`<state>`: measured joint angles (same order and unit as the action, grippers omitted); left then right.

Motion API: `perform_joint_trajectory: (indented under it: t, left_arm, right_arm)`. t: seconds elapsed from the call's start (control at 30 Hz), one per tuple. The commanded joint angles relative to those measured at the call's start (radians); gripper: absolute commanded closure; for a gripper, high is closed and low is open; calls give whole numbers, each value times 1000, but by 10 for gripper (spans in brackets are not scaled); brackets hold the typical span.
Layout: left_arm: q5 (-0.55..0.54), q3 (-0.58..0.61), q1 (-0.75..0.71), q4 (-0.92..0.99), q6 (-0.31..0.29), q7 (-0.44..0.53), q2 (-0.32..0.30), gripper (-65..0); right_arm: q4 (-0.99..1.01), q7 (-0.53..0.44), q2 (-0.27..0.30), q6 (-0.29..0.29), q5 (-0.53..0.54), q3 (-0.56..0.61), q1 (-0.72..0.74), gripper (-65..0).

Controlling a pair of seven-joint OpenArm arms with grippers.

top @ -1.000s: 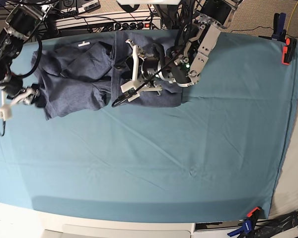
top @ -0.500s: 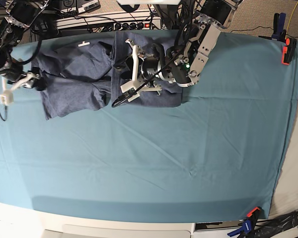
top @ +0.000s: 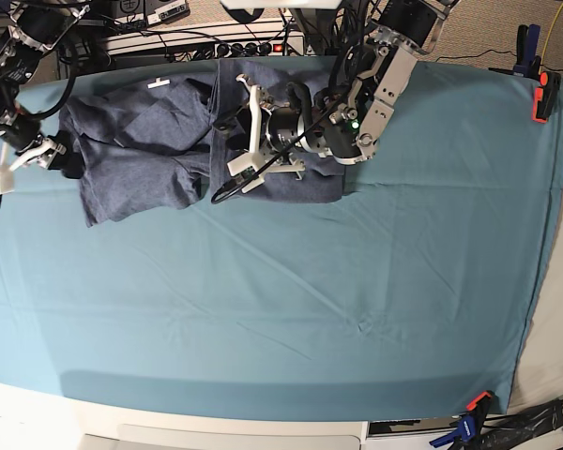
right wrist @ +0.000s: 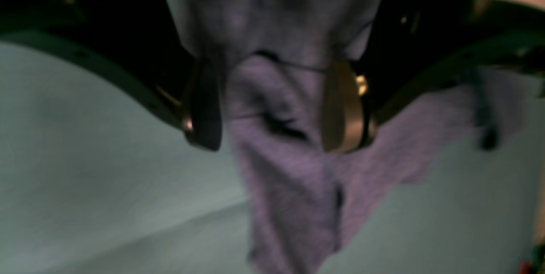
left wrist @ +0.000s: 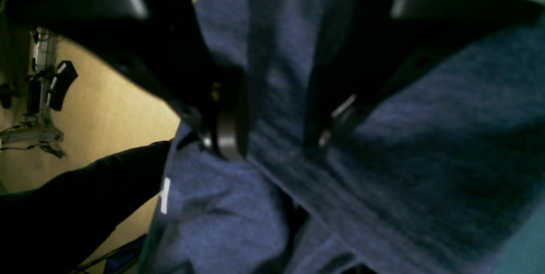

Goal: Fold the T-shirt properly
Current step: 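Hold the stack with the left gripper and regrasp the strip end with the right gripper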

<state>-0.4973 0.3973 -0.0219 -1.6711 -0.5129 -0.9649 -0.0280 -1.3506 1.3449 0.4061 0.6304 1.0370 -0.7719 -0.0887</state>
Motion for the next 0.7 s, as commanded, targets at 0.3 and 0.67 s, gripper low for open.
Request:
perform_joint_trajectory:
  t: [0.3,0.67]
  left_arm:
    - [-19,0,11,-16,-1,18,8,-241]
    - [-19,0,11,-16,-1,19,9,-241]
  right_arm:
    - [123,29,60,34,84,-9,84,-382]
    - [122,37,72,52,35,-6,89,-382]
